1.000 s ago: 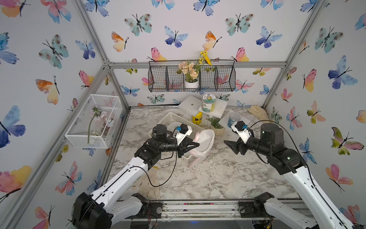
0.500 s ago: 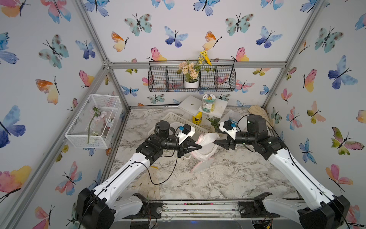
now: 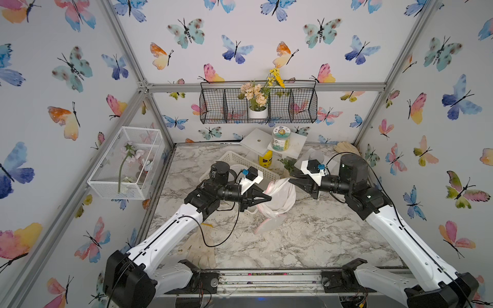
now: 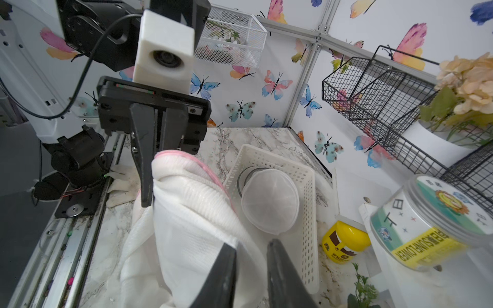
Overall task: Turn the laundry bag inside out
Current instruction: Turn over the laundry bag.
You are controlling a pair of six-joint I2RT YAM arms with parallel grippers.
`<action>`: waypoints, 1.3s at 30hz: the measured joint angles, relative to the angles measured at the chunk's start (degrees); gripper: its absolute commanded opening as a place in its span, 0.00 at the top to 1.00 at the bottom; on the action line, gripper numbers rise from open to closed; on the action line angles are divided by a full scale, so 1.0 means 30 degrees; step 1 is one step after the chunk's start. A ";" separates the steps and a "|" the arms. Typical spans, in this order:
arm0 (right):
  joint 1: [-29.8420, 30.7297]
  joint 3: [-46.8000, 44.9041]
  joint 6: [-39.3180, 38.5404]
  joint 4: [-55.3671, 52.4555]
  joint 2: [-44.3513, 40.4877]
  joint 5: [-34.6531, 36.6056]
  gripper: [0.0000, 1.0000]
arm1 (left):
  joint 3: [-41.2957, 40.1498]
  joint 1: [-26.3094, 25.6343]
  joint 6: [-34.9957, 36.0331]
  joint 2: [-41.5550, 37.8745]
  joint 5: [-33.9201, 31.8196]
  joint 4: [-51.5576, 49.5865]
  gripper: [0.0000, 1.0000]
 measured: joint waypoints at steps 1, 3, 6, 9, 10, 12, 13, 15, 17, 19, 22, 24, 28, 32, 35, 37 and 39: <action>0.0007 -0.0036 0.0102 0.0036 0.0007 -0.0036 0.92 | 0.0036 0.0000 -0.0007 0.0000 0.0007 -0.0073 1.00; 0.0015 -0.0102 0.0452 0.0175 0.0007 -0.0146 0.98 | 0.0153 0.0000 0.0007 0.0000 0.0058 -0.0117 1.00; 0.0022 -0.0182 0.1166 0.0816 0.0007 -0.0219 0.98 | 0.0299 0.0007 0.0095 0.0000 0.0393 -0.0189 1.00; 0.0066 -0.0284 0.2463 0.1610 0.0015 -0.0058 0.98 | 0.0568 0.0007 0.0372 0.0007 0.0743 -0.0495 1.00; 0.0095 -0.0284 0.2914 0.1814 0.0044 0.0146 0.98 | 0.0663 0.0000 0.0517 0.0022 0.0838 -0.0576 1.00; 0.0189 -0.0189 0.3752 0.1967 0.0233 0.0736 0.98 | 0.1035 -0.0051 0.1049 0.0124 0.0991 -0.1056 1.00; 0.0226 -0.0007 0.4022 0.1836 0.0415 0.1005 0.98 | 0.1209 -0.0117 0.1377 0.0204 0.1013 -0.1341 1.00; 0.0342 0.0699 0.4554 0.1326 0.1071 0.1413 0.97 | 0.1566 -0.0219 0.1989 0.0423 0.1005 -0.1865 1.00; 0.0488 0.1341 0.4881 0.0794 0.1552 0.1661 0.97 | 0.1909 -0.0211 0.2565 0.0627 0.0984 -0.2361 1.00; 0.0532 0.1625 0.5107 0.0357 0.1690 0.1727 0.97 | 0.2288 -0.0211 0.3315 0.0801 0.0969 -0.3096 1.00; 0.0539 0.1690 0.5217 -0.0233 0.1690 0.1719 0.98 | 0.3002 -0.0219 0.4656 0.0954 0.0991 -0.4495 1.00; 0.0539 0.1676 0.5129 -0.0838 0.1749 0.1596 0.98 | 0.3235 -0.0255 0.5581 0.0954 0.1020 -0.5166 1.00; 0.0495 0.1027 0.4816 -0.1515 0.1923 0.0750 0.92 | 0.2878 -0.0423 0.6171 0.0750 0.1209 -0.5158 1.00; 0.0321 0.0102 0.4911 -0.2098 0.2004 -0.0117 0.68 | 0.1778 -0.0605 0.5450 0.0124 0.1537 -0.3927 1.00; 0.0124 0.0087 0.5355 -0.2302 0.1807 -0.0197 0.54 | 0.1705 -0.0678 0.5151 0.0066 0.1749 -0.3570 1.00; 0.0095 0.0277 0.5501 -0.2725 0.1486 -0.0109 0.48 | 0.1647 -0.0721 0.5034 0.0036 0.1872 -0.3322 1.00; -0.0015 0.0678 0.5625 -0.3235 0.1115 0.0124 0.43 | 0.1341 -0.0736 0.4801 -0.0124 0.1909 -0.2951 1.00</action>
